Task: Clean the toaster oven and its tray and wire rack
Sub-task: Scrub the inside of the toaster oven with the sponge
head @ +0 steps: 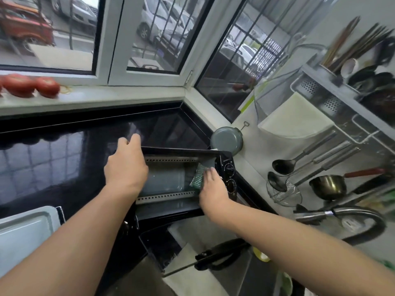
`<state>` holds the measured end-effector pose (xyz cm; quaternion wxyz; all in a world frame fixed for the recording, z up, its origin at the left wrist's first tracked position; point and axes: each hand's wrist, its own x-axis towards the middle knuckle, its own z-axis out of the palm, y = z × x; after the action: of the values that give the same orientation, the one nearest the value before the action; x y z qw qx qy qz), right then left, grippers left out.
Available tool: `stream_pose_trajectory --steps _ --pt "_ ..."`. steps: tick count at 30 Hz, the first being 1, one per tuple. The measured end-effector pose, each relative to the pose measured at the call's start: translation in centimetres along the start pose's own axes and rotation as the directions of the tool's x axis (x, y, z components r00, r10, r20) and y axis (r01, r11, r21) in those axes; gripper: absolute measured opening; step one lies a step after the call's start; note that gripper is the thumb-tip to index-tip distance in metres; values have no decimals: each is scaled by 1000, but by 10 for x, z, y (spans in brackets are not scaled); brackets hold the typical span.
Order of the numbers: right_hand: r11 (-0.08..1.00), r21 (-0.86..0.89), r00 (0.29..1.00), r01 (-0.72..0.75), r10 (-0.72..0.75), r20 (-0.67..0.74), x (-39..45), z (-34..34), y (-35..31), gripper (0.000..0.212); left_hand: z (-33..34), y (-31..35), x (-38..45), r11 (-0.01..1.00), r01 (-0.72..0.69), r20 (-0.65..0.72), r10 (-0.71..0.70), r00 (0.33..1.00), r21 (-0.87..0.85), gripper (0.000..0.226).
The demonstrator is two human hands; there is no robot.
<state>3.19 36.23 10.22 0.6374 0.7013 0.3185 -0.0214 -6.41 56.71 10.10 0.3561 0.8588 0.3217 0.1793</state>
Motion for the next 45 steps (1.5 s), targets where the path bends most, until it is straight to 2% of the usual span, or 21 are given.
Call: stream_pose_trajectory --steps 7,9,14,17,19,22,26,30,34,38,39,40,43,45 --pt "1000 -26 1000 -17 17 -13 -24 -2 10 62 -6 2 -6 1000 -2 18 2 1000 9 33" --pt "999 -49 1000 11 -12 -11 -11 -6 6 62 -5 0 -6 1000 -13 16 13 1000 8 33" --pt "992 36 992 117 -118 31 52 -21 -6 43 4 -6 -4 1000 -22 -33 23 999 15 35" --pt "987 88 991 135 -136 1 85 -22 -13 44 10 -8 -2 1000 -23 -63 24 998 16 37" --pt "991 63 993 118 -117 -18 89 -17 -16 46 11 -8 1 1000 -17 -63 18 998 13 38" --pt "998 8 998 65 -65 5 77 -10 -22 52 10 -8 4 1000 -13 -42 14 999 12 36" --pt "996 84 998 27 -31 46 40 -8 -9 58 5 -4 0 1000 -14 -28 14 1000 5 33" --pt "997 -50 997 62 -59 44 -5 -2 14 65 -2 0 0 1000 -5 11 5 1000 9 32" --pt "989 -150 998 -4 -6 -65 -25 -1 37 67 -5 0 0 1000 -6 29 6 1000 0 36" --pt "960 -69 960 271 -275 -46 -26 -1 33 47 -6 2 -2 1000 16 29 -16 999 16 38" --pt "957 -61 956 284 -287 -58 -26 1 33 44 -6 2 -2 1000 16 25 -16 1000 14 37" --pt "969 -77 966 236 -242 -85 -25 4 34 46 -7 2 -2 1000 15 21 -15 1000 10 36" --pt "972 -231 991 -45 14 -135 -22 11 41 68 -8 2 -2 1000 13 24 -13 1000 1 35" --pt "957 -266 983 -117 73 -169 -22 11 42 70 -8 3 -2 1000 12 27 -12 1000 9 35"
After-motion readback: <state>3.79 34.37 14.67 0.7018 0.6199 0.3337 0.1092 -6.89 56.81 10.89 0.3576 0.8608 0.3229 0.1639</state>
